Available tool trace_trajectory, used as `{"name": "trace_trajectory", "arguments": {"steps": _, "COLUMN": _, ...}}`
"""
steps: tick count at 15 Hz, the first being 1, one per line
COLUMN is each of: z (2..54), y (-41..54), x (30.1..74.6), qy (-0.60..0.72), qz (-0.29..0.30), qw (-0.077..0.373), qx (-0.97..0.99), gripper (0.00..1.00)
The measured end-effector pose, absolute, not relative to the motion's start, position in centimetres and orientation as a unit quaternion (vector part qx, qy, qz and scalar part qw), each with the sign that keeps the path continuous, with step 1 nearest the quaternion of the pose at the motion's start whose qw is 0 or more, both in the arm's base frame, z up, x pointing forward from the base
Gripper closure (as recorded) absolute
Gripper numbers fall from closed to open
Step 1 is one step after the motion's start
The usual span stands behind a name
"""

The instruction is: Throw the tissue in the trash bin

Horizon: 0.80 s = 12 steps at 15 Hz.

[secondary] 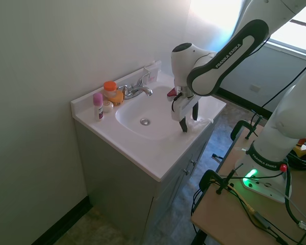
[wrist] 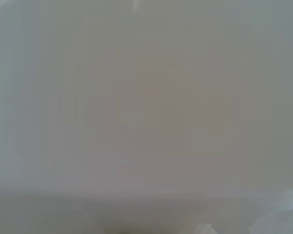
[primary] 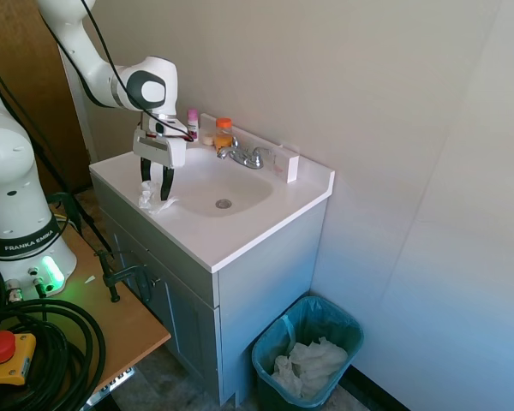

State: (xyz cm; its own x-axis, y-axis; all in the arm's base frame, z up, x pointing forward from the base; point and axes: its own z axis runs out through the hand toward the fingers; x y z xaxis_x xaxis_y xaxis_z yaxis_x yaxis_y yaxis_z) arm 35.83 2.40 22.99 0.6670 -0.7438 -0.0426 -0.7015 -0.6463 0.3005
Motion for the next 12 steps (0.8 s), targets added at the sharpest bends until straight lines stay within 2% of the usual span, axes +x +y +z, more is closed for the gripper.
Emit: {"name": "trace_trajectory", "arguments": {"steps": 12, "z": 23.4, "y": 1.2, "x": 36.7, "qy": -0.428, "qz": -0.061, "qw": 0.104, "qx": 0.896, "gripper": 1.00}}
